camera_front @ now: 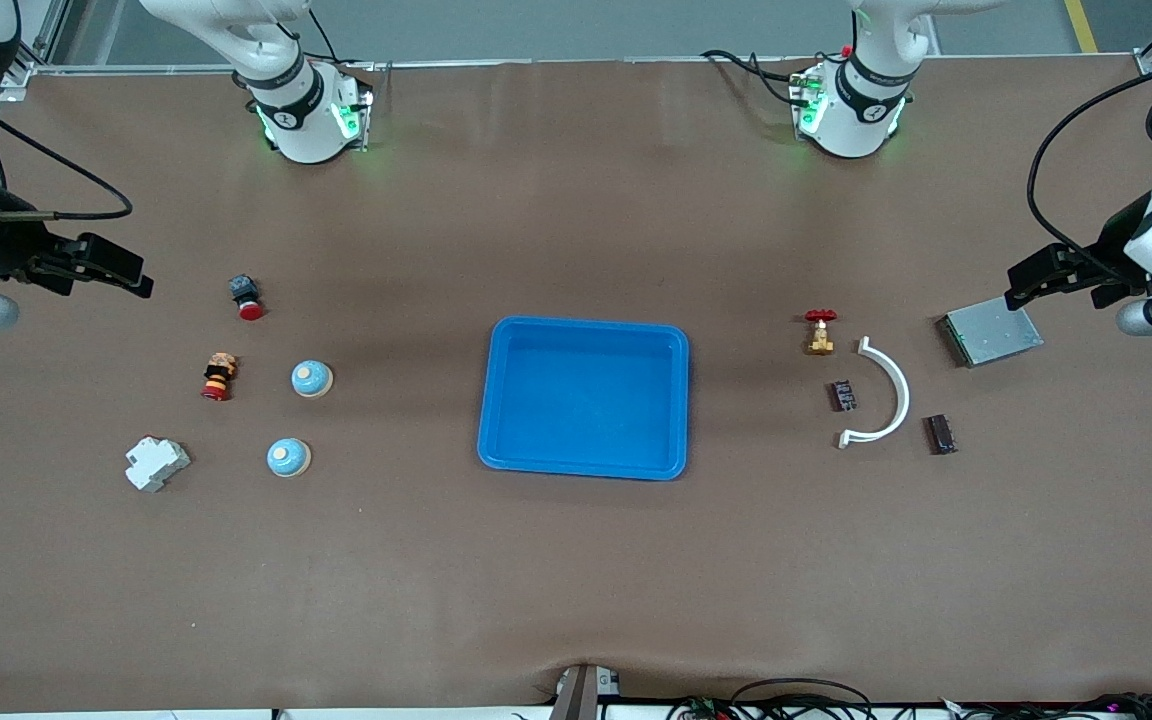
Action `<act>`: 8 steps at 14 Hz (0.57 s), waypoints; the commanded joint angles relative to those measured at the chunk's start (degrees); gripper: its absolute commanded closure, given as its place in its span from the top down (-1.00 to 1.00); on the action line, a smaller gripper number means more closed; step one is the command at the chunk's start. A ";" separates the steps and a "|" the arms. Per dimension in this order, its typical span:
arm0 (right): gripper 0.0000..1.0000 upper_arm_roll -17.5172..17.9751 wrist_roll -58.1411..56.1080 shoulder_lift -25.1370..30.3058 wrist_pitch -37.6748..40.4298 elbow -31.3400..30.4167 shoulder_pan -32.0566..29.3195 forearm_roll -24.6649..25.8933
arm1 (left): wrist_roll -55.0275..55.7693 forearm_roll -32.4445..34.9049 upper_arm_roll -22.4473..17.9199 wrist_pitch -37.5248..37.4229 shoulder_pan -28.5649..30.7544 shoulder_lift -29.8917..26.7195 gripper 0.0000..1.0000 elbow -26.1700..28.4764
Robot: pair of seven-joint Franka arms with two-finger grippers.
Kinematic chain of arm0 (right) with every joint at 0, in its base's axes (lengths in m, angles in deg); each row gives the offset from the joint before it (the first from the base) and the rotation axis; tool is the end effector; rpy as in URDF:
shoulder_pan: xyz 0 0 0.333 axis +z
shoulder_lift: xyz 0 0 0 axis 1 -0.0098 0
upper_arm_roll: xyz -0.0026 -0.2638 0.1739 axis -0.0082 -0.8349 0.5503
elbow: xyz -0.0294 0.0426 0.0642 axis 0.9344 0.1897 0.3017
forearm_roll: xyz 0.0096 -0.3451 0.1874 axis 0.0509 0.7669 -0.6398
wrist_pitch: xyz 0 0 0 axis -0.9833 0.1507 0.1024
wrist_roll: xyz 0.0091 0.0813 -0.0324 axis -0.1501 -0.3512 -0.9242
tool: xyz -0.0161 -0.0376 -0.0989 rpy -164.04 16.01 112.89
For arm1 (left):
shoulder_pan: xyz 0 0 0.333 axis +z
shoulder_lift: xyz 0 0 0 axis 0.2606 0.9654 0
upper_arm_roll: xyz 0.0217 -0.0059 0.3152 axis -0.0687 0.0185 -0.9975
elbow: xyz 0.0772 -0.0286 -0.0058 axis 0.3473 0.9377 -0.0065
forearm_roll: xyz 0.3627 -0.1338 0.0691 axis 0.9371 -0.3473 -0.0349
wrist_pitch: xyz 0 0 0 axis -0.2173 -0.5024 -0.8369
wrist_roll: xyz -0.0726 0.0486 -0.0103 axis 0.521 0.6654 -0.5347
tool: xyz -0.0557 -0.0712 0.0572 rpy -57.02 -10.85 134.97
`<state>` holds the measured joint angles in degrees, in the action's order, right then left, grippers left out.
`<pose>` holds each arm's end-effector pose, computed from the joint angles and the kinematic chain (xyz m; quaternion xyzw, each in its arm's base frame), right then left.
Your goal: Place electrolytic capacitor and blue bell in tray
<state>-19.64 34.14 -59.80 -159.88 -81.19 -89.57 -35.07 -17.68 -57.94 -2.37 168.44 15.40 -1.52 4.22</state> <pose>0.5675 0.0218 0.6066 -0.9981 0.0391 0.0292 0.0365 0.5728 -0.0262 0.5884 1.0000 0.0057 -0.0026 0.0071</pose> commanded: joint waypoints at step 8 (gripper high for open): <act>1.00 0.21 0.23 0.90 -2.07 0.38 0.39 5.97 | -0.88 0.44 0.04 -0.58 0.41 0.78 1.00 -0.40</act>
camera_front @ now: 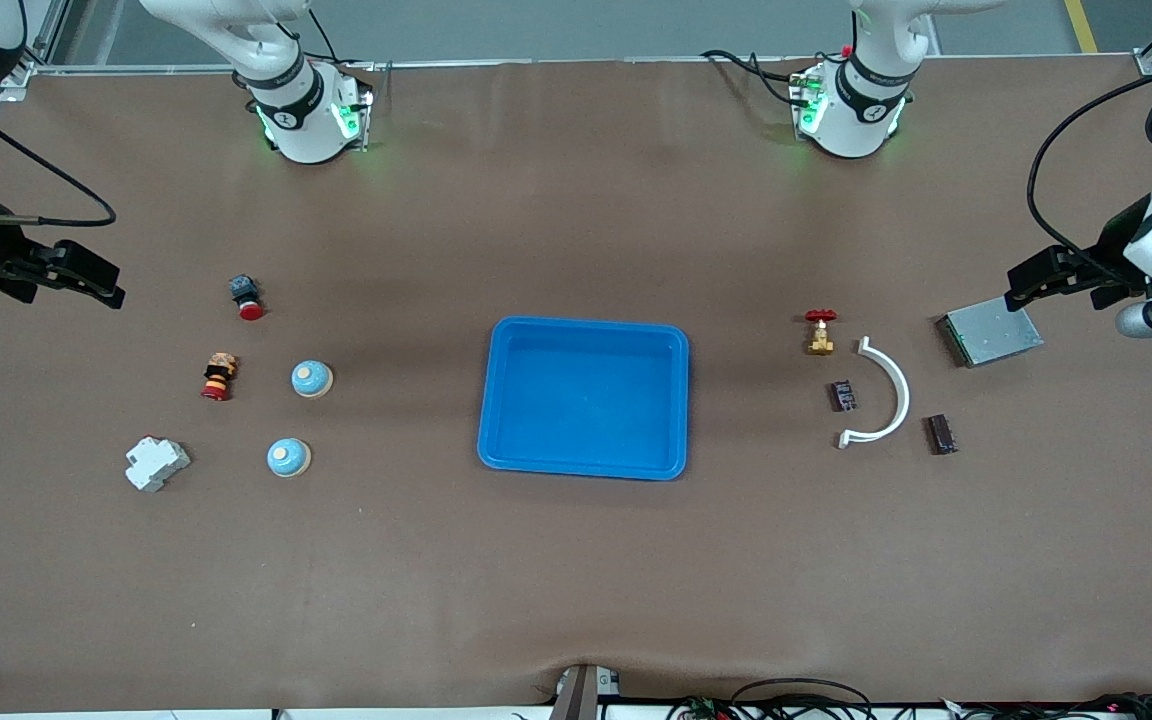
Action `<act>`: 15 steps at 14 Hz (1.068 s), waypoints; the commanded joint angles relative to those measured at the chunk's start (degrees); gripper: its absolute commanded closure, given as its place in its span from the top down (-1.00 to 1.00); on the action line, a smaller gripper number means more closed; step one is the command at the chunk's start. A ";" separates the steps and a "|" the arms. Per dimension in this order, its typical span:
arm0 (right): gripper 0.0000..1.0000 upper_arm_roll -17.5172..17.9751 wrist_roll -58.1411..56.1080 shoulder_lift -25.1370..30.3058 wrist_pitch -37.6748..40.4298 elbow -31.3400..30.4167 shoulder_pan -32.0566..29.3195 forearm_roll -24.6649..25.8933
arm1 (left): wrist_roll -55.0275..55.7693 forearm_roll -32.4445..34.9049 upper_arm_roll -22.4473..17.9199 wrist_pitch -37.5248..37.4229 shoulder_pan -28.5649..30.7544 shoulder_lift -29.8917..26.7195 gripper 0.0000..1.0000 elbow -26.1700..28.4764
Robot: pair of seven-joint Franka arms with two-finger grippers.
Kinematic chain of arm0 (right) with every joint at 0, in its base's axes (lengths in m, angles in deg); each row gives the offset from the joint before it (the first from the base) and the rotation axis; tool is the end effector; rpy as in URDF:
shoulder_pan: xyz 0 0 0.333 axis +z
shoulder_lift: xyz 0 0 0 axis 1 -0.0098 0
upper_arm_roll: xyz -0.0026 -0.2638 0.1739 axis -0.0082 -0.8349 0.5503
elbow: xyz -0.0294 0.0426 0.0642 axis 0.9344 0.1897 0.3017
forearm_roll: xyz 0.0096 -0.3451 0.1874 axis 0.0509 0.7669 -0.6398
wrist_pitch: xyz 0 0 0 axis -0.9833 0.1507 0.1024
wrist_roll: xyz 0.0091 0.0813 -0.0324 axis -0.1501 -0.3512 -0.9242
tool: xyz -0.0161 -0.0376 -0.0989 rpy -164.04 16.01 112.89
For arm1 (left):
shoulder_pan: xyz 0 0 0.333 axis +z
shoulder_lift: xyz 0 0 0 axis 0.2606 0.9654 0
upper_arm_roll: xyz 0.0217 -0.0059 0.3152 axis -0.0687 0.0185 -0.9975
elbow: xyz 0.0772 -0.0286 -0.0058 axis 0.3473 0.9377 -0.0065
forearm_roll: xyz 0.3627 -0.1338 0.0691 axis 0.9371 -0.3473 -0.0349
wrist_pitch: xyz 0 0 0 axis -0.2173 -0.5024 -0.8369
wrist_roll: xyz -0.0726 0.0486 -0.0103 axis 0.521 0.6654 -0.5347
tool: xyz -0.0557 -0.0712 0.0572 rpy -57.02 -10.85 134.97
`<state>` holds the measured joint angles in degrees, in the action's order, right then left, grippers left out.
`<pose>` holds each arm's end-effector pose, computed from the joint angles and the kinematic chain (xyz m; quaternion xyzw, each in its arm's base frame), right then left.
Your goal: Place electrolytic capacitor and blue bell in tray
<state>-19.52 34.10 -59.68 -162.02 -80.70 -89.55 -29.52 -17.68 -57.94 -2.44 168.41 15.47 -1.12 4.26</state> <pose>0.5715 0.0127 0.6147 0.9992 -0.0377 -0.0022 0.0102 0.5746 -0.0248 0.5840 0.9999 0.0070 -0.0067 0.0071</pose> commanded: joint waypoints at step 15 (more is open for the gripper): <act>1.00 0.01 0.26 0.96 -0.01 -0.12 0.99 -1.68 | 0.09 0.44 0.03 1.20 2.80 12.32 1.00 -1.58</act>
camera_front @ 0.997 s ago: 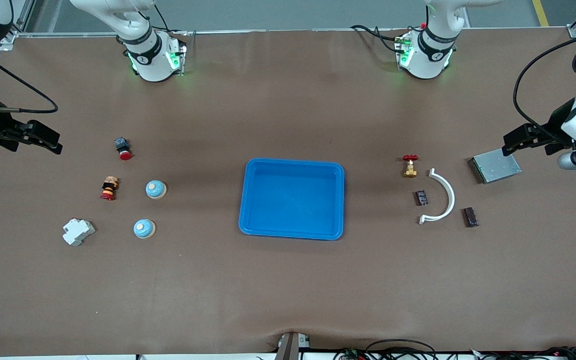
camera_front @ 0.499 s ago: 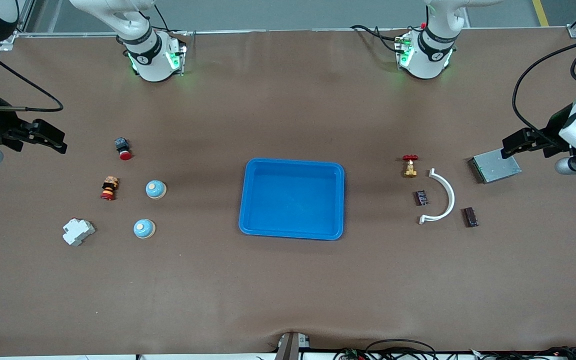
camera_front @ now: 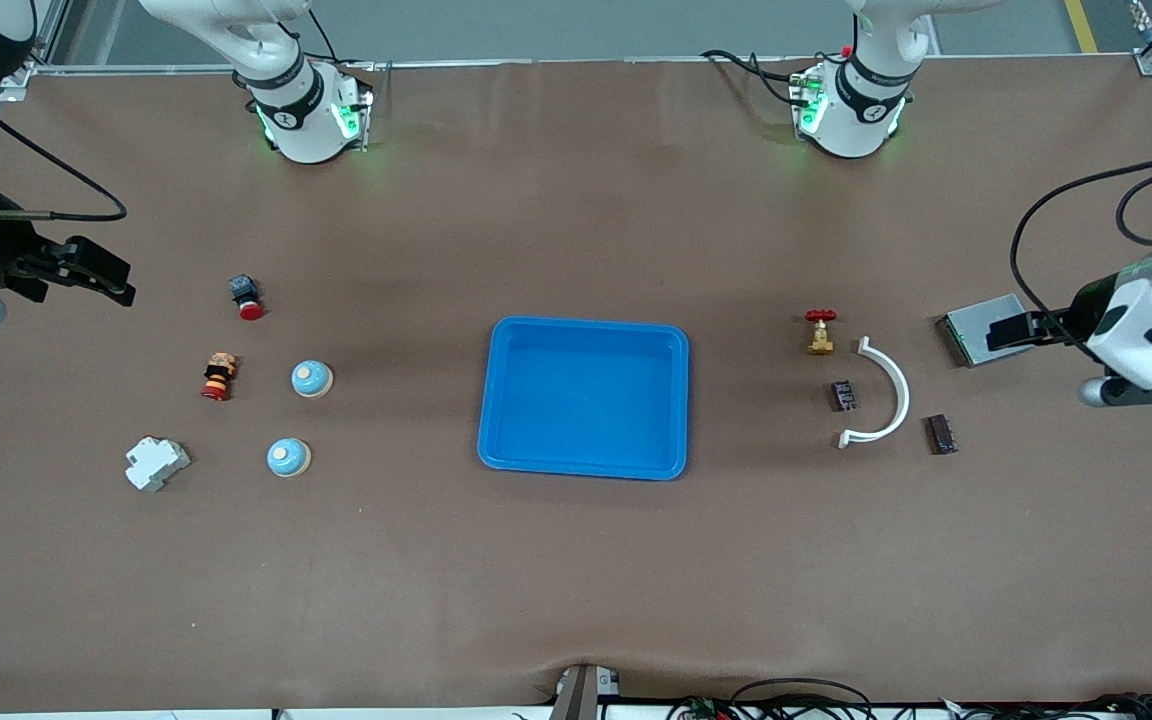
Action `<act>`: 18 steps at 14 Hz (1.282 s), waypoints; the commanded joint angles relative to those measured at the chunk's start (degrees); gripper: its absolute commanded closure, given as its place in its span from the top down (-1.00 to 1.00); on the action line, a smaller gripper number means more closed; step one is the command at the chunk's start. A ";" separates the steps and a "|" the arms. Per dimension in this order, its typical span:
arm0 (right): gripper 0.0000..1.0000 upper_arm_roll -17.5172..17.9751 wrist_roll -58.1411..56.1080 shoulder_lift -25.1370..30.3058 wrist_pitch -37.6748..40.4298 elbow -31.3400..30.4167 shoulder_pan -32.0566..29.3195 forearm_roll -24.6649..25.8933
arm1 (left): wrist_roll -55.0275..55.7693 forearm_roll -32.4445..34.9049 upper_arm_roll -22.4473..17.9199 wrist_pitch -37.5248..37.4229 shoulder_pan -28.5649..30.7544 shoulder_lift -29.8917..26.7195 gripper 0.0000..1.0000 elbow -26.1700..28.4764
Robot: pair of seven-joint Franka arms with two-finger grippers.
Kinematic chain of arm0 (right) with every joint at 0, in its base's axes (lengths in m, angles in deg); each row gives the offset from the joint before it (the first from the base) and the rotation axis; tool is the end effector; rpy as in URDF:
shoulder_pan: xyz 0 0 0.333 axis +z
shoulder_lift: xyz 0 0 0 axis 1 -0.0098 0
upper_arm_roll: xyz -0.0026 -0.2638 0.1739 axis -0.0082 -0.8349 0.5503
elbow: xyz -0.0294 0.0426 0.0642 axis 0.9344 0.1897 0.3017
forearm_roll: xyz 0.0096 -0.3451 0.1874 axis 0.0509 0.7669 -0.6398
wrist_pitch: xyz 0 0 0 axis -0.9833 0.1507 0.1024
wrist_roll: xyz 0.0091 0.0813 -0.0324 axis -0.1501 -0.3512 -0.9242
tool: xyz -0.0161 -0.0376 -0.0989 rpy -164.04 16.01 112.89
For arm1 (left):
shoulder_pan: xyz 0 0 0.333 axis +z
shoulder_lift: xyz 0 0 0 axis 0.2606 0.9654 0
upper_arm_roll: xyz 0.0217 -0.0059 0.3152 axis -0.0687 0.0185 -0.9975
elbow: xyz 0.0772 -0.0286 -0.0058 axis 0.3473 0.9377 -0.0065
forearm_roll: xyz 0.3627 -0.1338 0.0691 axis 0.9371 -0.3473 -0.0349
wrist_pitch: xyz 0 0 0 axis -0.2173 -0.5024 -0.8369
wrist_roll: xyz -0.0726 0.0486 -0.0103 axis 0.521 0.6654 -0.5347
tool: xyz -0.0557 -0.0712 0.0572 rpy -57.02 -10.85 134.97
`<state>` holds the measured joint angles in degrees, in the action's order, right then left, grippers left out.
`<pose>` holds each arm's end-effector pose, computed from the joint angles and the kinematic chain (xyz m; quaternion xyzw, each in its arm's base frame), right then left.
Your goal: Place electrolytic capacitor and blue bell in tray
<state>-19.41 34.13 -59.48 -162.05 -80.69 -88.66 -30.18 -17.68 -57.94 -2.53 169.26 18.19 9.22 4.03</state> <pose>0.5702 0.0239 0.6168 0.9996 -0.0293 -0.0004 0.0044 0.6131 0.0053 0.4797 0.9956 0.0321 -0.0872 0.0094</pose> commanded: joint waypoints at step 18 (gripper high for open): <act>1.00 -0.36 1.56 4.71 -38.71 -38.86 0.27 -3.84 | 9.75 4.83 -0.32 31.46 3.16 17.80 1.00 5.85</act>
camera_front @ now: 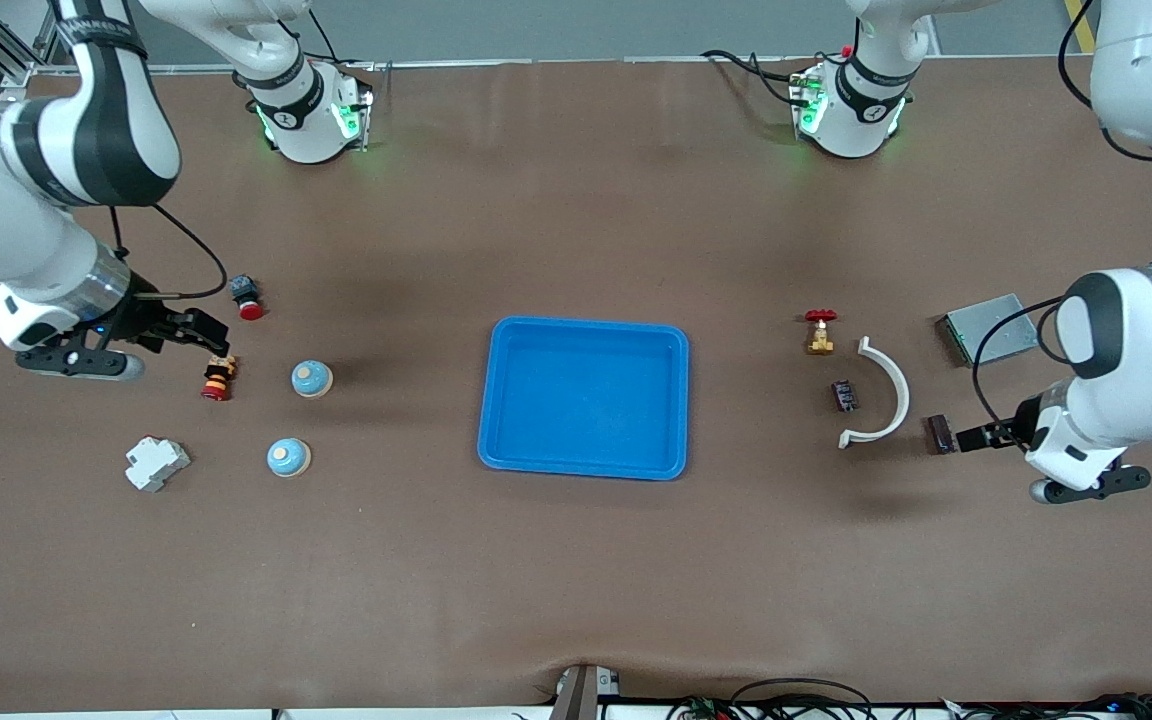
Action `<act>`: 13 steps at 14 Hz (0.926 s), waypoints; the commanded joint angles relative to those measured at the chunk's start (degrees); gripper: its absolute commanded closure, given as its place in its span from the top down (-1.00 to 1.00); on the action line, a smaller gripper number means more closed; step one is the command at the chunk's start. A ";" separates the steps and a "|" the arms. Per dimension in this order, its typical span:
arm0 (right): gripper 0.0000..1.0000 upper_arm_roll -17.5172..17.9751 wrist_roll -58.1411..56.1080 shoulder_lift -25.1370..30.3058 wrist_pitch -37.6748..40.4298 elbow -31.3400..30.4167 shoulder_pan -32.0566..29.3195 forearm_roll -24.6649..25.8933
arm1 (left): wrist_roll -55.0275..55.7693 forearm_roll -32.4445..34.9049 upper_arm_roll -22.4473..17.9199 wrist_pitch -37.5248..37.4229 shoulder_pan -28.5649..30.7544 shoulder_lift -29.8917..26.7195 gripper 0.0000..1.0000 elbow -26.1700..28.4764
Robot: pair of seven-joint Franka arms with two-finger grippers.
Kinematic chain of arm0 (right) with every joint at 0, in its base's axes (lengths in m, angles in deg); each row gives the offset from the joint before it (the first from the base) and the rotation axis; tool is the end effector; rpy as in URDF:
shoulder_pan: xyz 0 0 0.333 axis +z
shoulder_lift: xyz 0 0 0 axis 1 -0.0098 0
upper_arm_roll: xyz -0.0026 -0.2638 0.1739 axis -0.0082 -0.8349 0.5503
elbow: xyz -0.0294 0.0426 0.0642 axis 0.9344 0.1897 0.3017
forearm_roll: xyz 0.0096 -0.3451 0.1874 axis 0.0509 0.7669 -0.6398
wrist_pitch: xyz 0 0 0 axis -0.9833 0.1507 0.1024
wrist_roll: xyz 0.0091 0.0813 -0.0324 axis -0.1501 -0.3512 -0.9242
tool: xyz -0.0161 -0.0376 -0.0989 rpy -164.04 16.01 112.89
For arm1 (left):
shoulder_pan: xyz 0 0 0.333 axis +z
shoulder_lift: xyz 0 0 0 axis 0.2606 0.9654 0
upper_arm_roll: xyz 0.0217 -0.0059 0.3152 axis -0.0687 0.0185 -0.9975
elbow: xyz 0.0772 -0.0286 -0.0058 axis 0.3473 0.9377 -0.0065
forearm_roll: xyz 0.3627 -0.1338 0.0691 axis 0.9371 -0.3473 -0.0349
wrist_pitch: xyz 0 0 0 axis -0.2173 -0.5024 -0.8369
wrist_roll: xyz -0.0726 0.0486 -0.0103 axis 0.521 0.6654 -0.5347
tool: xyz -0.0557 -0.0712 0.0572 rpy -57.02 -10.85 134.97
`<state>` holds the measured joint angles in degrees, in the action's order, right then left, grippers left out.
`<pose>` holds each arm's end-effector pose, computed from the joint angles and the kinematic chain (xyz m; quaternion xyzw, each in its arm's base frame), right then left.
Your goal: Place electrolytic capacitor and blue bell in tray
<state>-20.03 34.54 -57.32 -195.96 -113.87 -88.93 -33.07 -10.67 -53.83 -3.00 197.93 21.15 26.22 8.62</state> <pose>0.5499 0.0175 0.4152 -0.9982 0.0515 -0.0232 0.0187 0.6680 0.0497 0.2889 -0.9938 -0.1070 0.0243 0.0157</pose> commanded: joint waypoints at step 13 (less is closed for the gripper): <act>1.00 0.26 4.39 -11.50 -34.09 -16.95 4.94 -0.95 | 5.48 1.51 0.32 5.35 -0.86 8.11 1.00 0.74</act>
<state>-19.58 38.30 -67.31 -227.05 -129.63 -84.93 -33.10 -5.41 -53.73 -2.55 202.84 20.15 33.72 9.66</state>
